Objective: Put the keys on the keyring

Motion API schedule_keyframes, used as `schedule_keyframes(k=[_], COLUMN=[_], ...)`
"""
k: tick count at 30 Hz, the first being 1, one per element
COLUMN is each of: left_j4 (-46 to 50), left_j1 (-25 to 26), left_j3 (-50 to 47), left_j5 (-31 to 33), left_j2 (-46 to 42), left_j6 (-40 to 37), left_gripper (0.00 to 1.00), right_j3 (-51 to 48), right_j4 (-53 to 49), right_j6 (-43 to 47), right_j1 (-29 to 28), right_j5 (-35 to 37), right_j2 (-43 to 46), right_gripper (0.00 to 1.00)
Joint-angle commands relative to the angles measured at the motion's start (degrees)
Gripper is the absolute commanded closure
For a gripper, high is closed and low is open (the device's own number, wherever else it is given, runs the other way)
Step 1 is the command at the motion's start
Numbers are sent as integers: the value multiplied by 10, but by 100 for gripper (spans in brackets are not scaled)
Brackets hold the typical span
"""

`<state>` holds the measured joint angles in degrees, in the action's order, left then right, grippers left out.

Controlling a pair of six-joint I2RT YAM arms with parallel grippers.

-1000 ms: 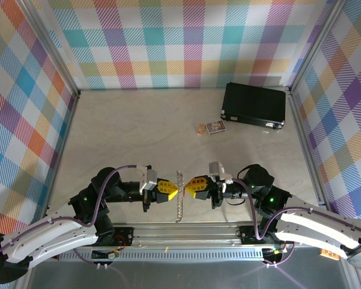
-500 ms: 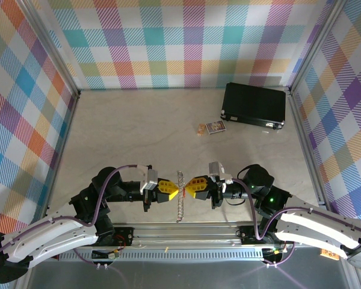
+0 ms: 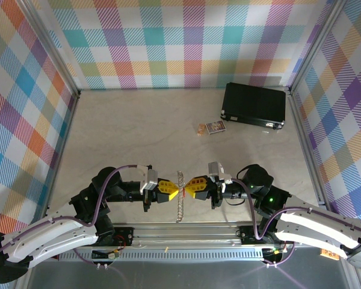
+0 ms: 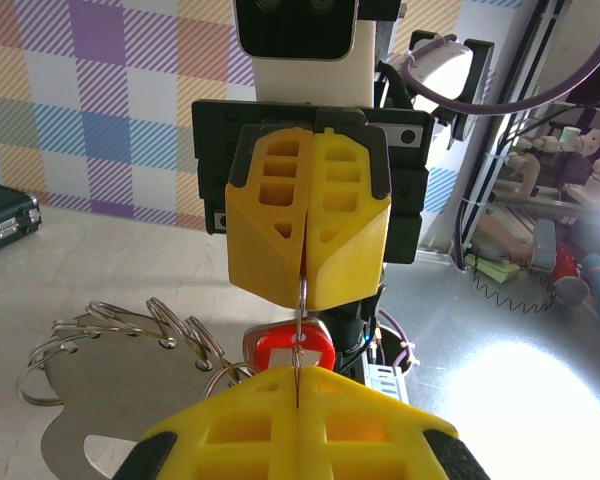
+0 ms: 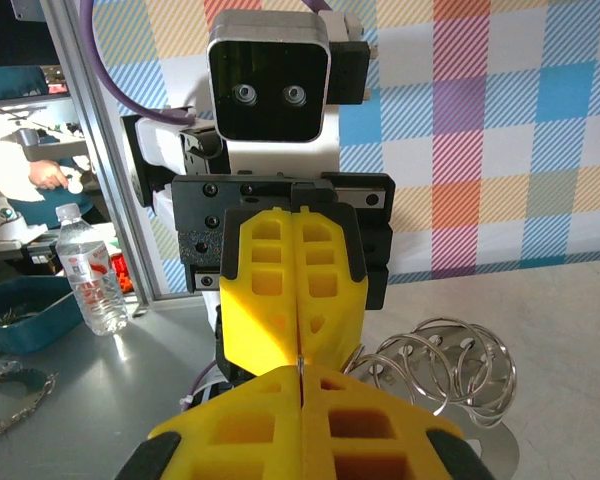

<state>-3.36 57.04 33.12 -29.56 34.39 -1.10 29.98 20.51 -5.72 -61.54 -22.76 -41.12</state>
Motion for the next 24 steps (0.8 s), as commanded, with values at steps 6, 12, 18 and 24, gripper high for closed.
schedule_keyframes(k=[6, 12, 18, 24], left_j4=[-27, -28, -28, -29], left_j1=[6, 6, 6, 7], left_j3=[4, 1, 1, 0], left_j5=[-13, -12, -11, -10], left_j2=[-3, -3, -5, -3], left_j6=[-8, -8, -8, -9], left_gripper=[100, 100, 100, 100], right_j3=[8, 8, 7, 8], right_j4=[15, 14, 15, 14], right_j6=[-3, -4, -4, -5], right_j1=[-3, -3, -3, -3], right_j5=[-17, -22, -22, -29], right_j2=[-5, 0, 1, -3], right_gripper=[100, 100, 100, 100])
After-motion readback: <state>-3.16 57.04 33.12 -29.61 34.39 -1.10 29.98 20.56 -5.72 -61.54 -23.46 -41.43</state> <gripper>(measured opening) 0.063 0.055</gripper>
